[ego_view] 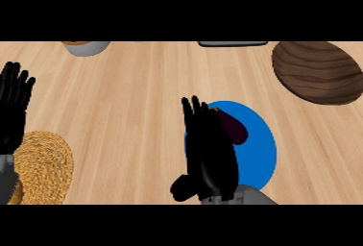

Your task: Pick the can from the plate and place it in the bowl

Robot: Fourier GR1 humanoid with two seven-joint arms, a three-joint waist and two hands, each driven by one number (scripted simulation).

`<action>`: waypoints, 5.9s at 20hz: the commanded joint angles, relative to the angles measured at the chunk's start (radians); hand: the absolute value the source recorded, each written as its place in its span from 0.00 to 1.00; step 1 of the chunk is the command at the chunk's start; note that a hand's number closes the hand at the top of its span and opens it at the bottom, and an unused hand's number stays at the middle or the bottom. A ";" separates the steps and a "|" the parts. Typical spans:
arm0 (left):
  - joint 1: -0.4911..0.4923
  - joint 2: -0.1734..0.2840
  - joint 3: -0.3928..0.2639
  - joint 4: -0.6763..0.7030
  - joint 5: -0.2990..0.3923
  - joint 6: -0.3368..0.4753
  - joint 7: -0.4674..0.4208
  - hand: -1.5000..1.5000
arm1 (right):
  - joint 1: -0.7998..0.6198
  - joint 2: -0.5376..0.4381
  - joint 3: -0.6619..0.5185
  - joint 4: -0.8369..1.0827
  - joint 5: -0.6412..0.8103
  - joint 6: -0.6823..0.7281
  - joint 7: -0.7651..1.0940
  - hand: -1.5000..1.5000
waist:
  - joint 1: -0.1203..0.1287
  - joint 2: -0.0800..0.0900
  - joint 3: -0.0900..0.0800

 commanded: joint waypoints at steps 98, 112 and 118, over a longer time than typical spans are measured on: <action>-0.036 -0.157 0.156 -0.031 -0.146 -0.153 0.048 0.50 | 0.213 -1.025 -1.109 0.675 -0.337 0.212 -1.647 1.00 | 0.034 0.047 0.022; -0.096 -0.175 0.101 -0.024 -0.154 -0.183 0.060 0.50 | 0.024 -1.226 -1.151 1.089 -0.529 0.552 -1.959 1.00 | 0.138 0.056 0.011; -0.145 -0.179 0.099 0.022 -0.164 -0.175 0.065 0.50 | -0.045 -1.236 -1.042 1.123 -0.506 0.574 -1.988 1.00 | 0.139 0.058 0.010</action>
